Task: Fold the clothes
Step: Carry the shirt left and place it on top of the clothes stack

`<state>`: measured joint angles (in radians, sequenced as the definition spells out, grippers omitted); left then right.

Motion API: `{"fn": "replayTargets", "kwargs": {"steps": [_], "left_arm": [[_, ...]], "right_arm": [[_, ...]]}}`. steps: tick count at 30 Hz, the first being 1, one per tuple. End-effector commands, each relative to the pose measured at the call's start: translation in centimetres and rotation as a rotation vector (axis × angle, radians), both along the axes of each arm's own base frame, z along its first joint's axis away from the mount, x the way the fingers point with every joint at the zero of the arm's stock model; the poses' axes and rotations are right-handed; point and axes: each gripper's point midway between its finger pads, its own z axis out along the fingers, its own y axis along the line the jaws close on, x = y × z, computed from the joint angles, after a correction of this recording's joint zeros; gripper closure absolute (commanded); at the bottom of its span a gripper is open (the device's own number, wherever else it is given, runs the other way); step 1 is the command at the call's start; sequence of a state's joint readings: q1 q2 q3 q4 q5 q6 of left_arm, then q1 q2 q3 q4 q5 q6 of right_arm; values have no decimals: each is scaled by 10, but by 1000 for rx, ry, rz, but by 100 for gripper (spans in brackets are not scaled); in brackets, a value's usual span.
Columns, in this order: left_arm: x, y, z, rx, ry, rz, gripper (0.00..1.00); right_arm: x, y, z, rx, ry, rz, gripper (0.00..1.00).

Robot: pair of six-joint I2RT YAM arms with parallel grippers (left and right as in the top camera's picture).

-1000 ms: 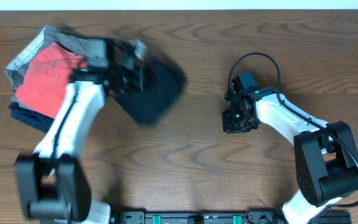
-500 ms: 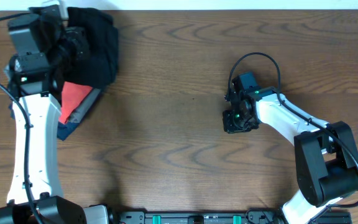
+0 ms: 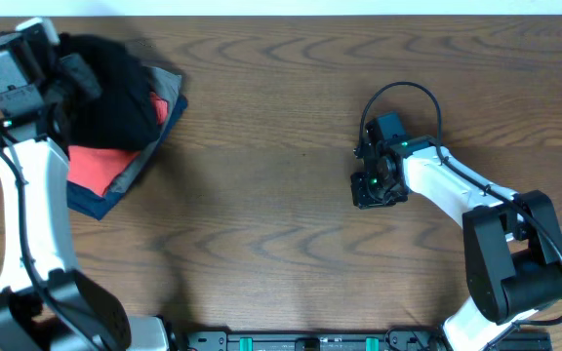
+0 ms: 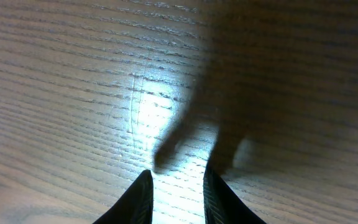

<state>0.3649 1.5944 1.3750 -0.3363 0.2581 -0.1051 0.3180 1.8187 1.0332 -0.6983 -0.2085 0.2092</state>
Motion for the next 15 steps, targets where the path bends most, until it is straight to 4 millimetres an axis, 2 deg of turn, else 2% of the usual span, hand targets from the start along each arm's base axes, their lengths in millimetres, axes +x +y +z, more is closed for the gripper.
{"fn": "replayTargets", "kwargs": {"steps": [1, 3, 4, 6, 7, 10, 13, 15], "left_arm": [[-7, 53, -27, 51, 76, 167, 94], [-13, 78, -50, 61, 130, 236, 94], [-15, 86, -59, 55, 151, 254, 87], [-21, 101, -81, 35, 196, 283, 23], [-22, 107, -88, 29, 206, 294, 2], [-24, 120, -85, 32, 183, 322, 2], [-27, 137, -62, 20, 104, 392, 2], [-29, 140, -47, 11, 56, 412, 2]], "right_arm": [[5, -6, 4, -17, -15, -26, 74], [5, -6, 4, -17, -14, -26, 74], [5, -6, 4, -18, -12, -26, 74], [3, -6, 3, -20, -5, -26, 74], [3, -7, 3, -21, -4, -26, 74], [3, -8, 3, -21, -2, -29, 74], [3, -7, 3, -19, -3, -38, 73], [3, -7, 3, -19, -2, -41, 71]]}}
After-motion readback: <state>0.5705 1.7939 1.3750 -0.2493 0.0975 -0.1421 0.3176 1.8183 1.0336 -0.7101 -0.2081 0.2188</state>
